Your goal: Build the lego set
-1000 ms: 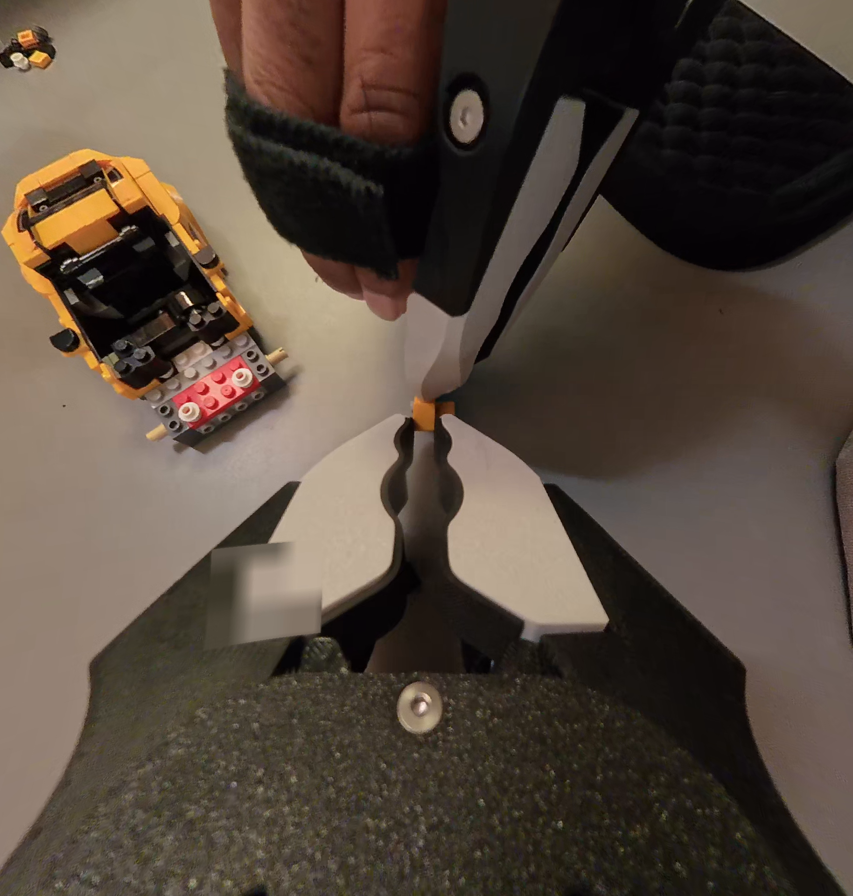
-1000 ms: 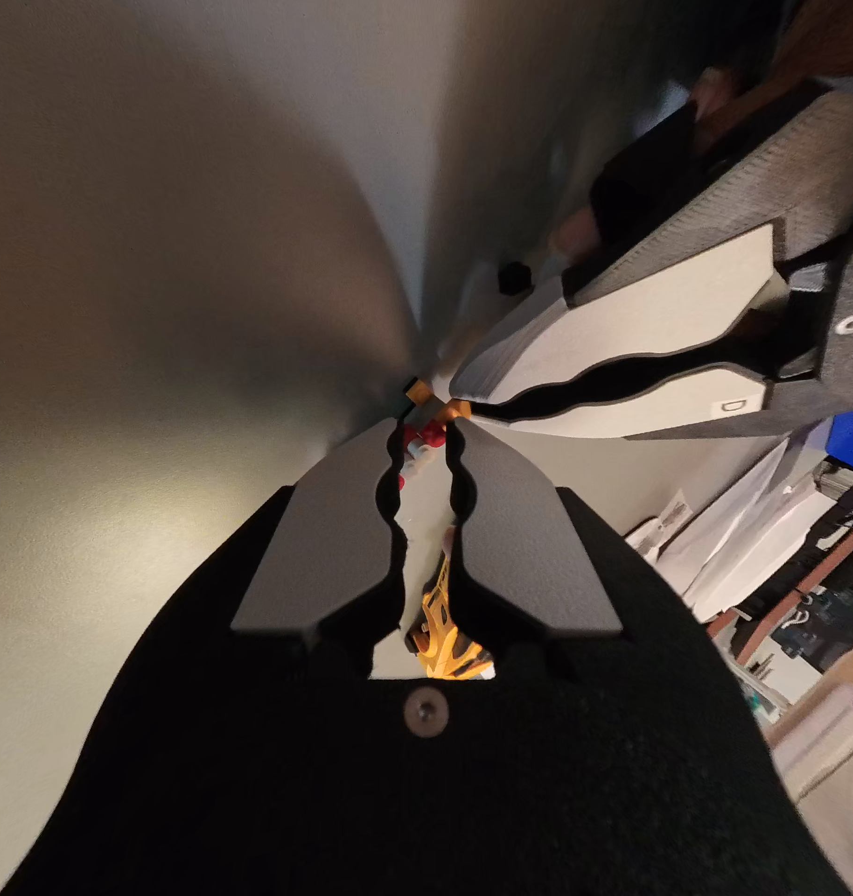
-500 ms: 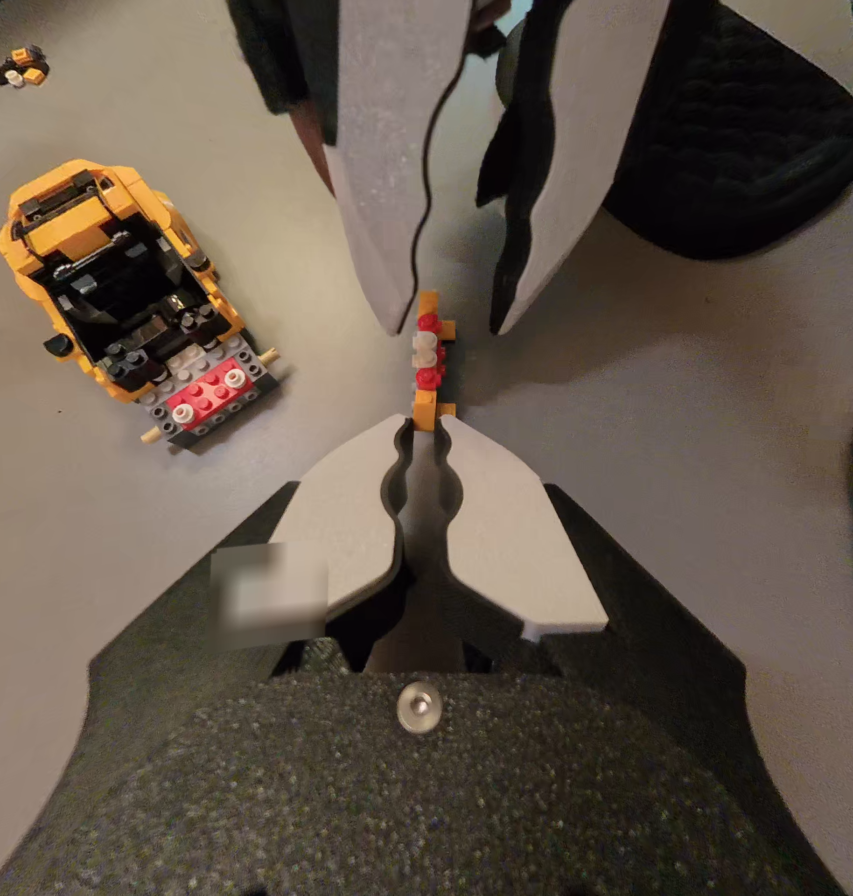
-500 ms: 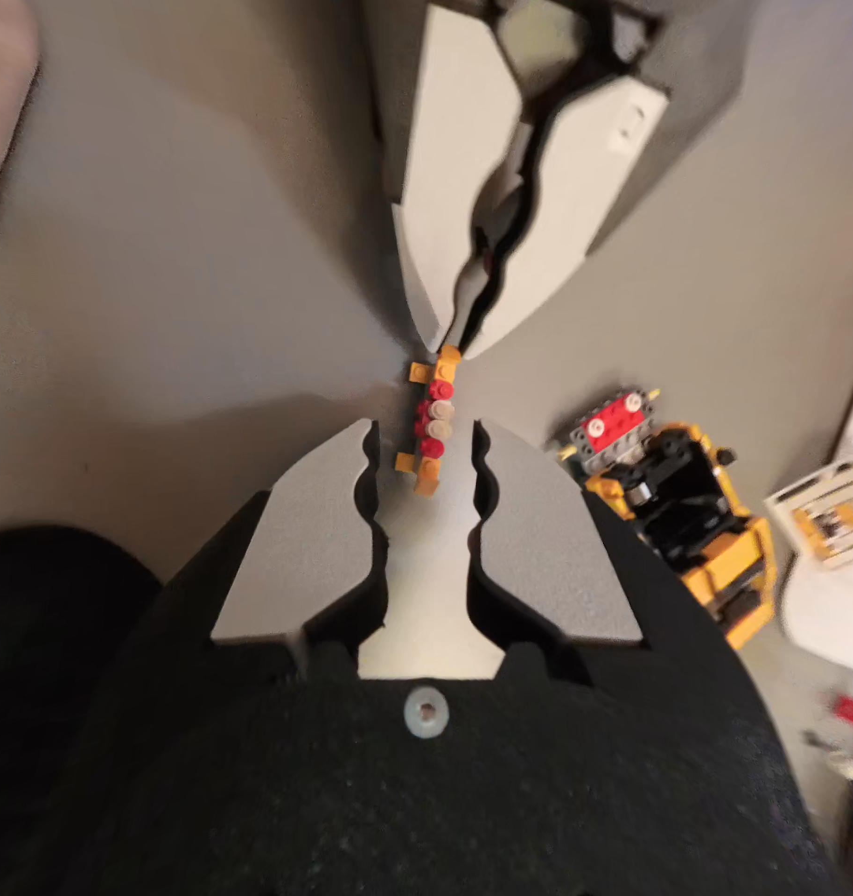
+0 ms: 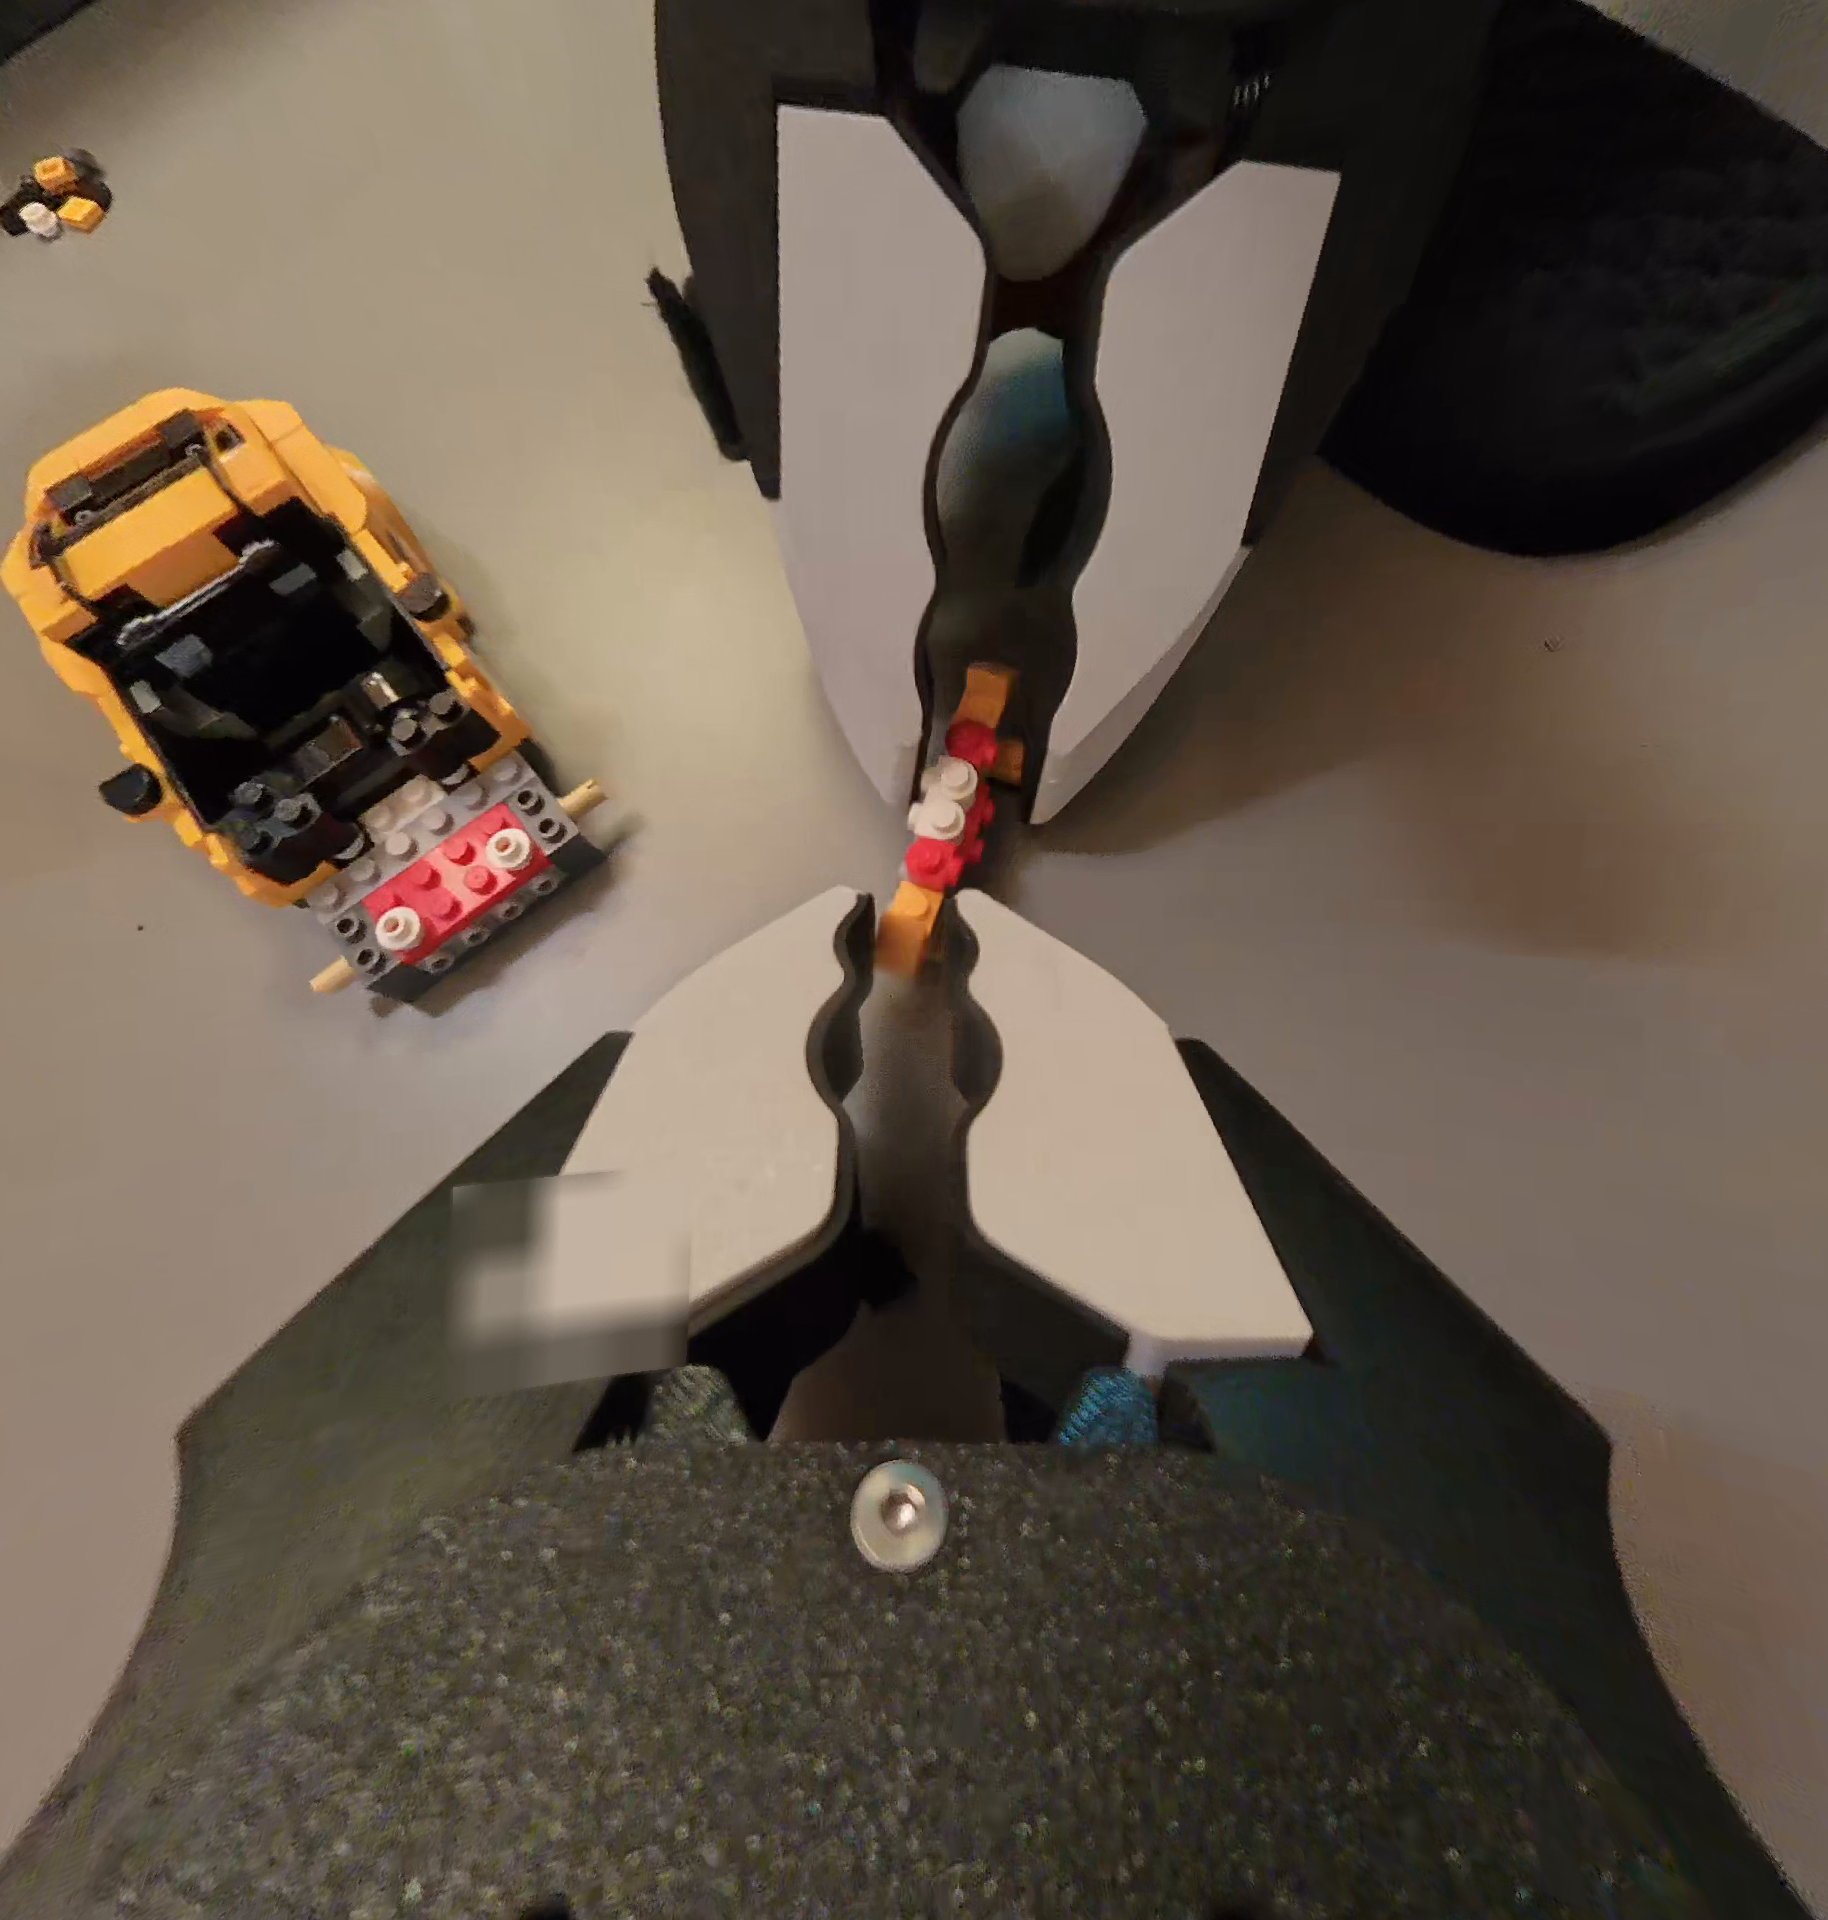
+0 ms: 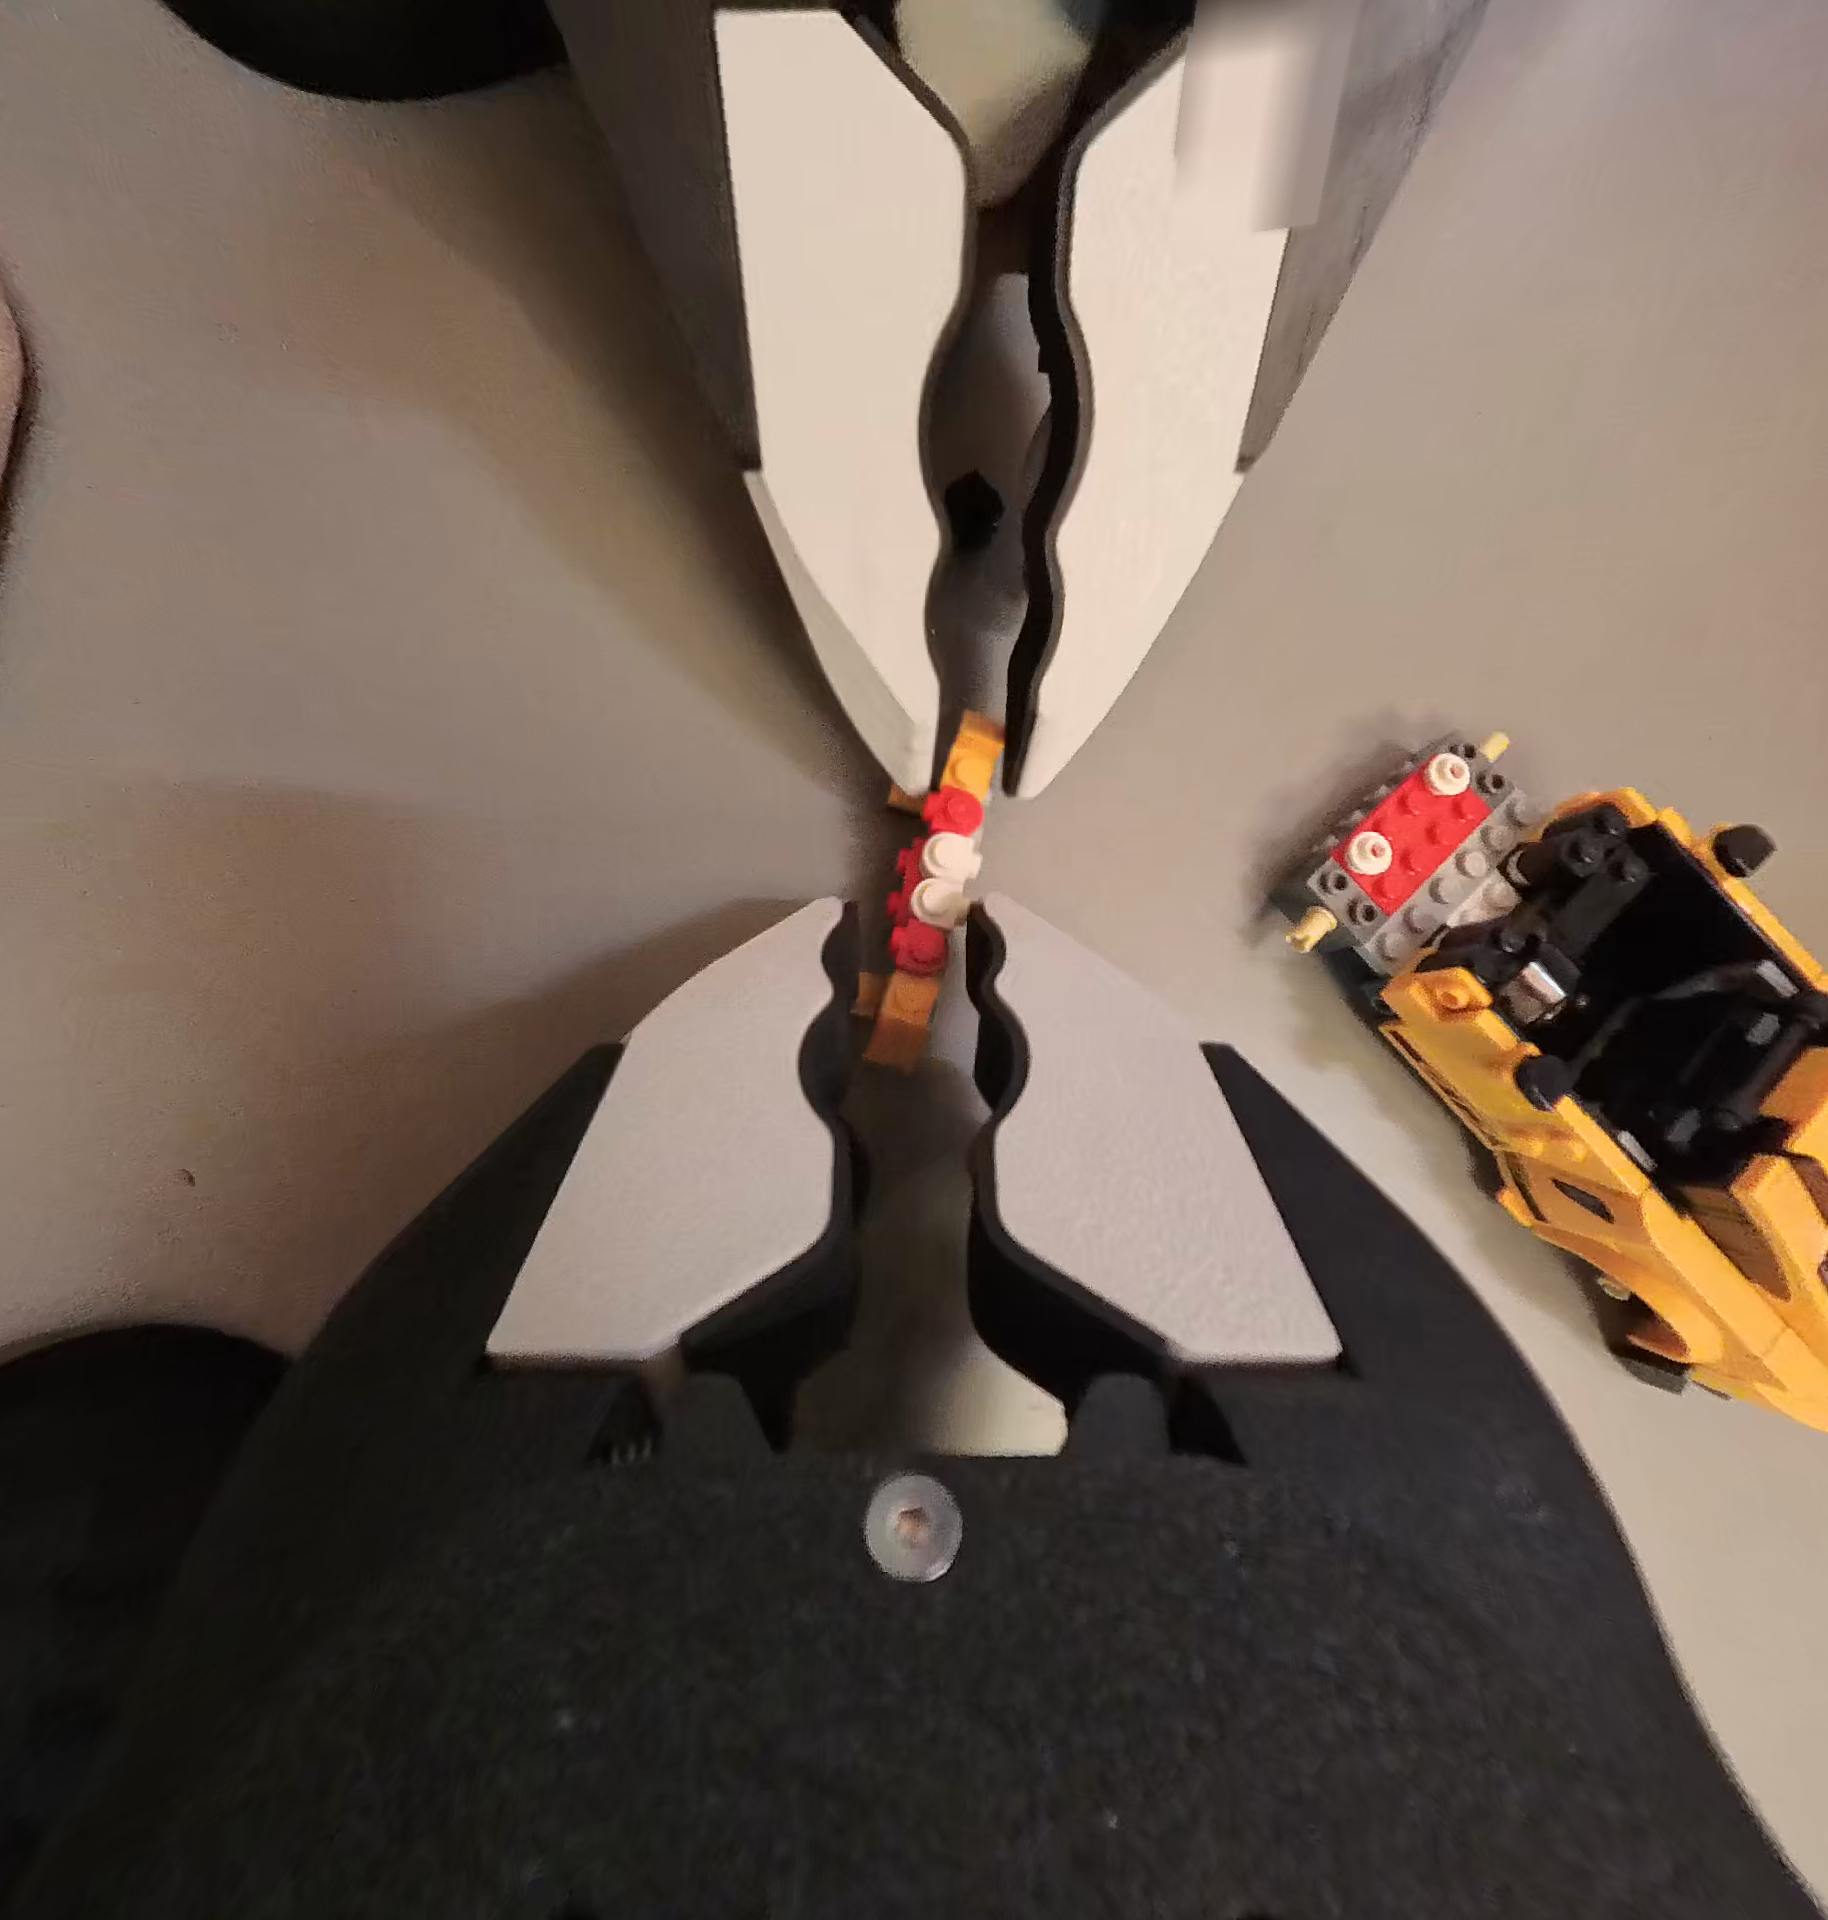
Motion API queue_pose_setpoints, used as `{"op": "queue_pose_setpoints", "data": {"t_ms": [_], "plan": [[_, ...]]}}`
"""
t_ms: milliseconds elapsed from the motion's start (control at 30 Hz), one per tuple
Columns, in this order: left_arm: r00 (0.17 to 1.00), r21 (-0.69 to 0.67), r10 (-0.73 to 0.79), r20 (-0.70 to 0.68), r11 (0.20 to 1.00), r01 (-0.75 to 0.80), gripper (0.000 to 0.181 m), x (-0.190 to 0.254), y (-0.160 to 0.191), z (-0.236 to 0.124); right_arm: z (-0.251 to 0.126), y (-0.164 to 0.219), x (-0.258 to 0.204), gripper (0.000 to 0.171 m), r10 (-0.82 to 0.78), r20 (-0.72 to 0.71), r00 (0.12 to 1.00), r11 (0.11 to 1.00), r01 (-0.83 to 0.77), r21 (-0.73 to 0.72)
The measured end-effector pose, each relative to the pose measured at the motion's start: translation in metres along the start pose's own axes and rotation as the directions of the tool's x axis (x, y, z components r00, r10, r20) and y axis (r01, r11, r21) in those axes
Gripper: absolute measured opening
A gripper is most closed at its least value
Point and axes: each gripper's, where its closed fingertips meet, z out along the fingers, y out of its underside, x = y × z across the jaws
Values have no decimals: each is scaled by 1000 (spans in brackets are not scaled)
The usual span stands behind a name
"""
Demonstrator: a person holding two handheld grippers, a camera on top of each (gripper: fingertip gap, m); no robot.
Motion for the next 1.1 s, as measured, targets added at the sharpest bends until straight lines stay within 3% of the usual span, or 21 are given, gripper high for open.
{"op": "queue_pose_setpoints", "data": {"t_ms": [300,467,1100], "plan": [[999,-2,40,-7,999,-40,9,6,0,0,-8,5,3,22,-19,-20,1000,1000,19,12],[999,0,52,-10,999,-52,9,6,0,-1,-22,9,4,16,16,-31,999,998,-14,54],[998,12,60,-34,998,-60,9,9,1,-2,-15,11,-4,9,-136,103,985,990,132,46]]}}
